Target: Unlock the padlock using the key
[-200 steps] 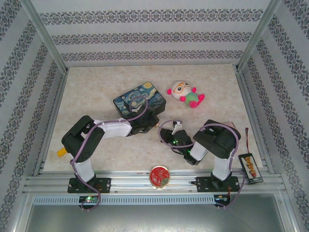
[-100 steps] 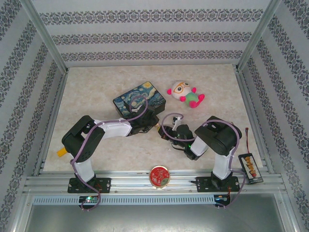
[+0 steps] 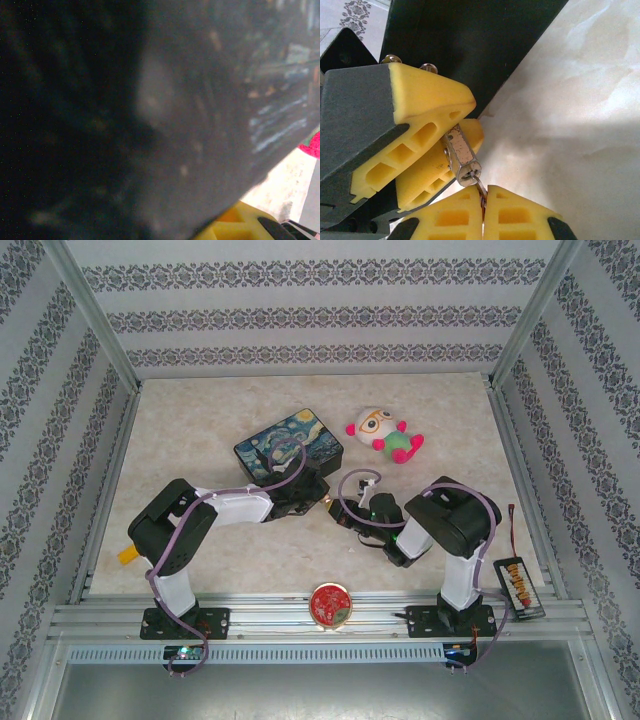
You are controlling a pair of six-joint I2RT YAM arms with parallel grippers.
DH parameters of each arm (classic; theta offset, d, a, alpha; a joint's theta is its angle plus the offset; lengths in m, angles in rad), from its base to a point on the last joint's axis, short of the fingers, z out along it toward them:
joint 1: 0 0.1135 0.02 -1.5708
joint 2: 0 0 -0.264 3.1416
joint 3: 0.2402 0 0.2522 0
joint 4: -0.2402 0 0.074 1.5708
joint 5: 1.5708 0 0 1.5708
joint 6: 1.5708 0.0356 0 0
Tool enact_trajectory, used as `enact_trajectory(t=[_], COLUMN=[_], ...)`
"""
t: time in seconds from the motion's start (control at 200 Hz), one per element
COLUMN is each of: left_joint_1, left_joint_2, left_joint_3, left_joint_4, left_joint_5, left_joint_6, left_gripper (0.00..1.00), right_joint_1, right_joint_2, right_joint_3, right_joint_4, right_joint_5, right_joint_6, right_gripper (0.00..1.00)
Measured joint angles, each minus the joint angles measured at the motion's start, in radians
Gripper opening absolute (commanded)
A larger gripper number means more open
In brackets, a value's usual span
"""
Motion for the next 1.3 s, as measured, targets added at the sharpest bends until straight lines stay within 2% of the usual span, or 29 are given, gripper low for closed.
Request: enact_trajectory(t=[0.115,0.235,0.305,0.475,0.7,0.884,1.154,1.299], left_joint_1=[-0.002,-0.019,-0.024,-0.025,-0.025,-0.024,-0.013,-0.011], left_joint_2=[-0.005,-0.024,-0.038,-0.074,-0.164,-0.194,-0.170,-0.139], left_joint_3=[-0.012,-0.037,-0.057,-0.100,-0.153,-0.223,-0.245,-0.251], left_joint_4=[0.020,0.048,0.057,0.068,0.083,0.195,0.315,0.352], left_joint_5=[0.017,0.055,0.062,0.045,-0.051,-0.117,-0.131,-0.131], left_joint_6=[0.014,0.039,0.055,0.110,0.182,0.235,0.245,0.238], left_gripper=[0.52,0.62,0.75,0.96,0.99,1.00,0.81,0.75], right_joint_1=[-0.005,-0.014,-0.014,-0.014,-0.014,-0.014,-0.011,-0.007], right_joint_2=[0.008,0.008,0.008,0.008,0.008,0.008,0.008,0.008], right_joint_3=[0.008,0.012,0.012,0.014,0.019,0.020,0.034,0.037], right_joint_4=[-0.002,-0.002,-0.001,0.000,0.004,0.005,0.006,0.005], right_joint_5=[-0.006,-0.002,0.000,0.010,0.018,0.024,0.039,0.044], right_joint_6=[0.000,0.000,0.000,0.000,0.000,0.001,0.005,0.008], right_gripper=[0.00,0.00,0.00,0.00,0.00,0.00,0.00,0.00])
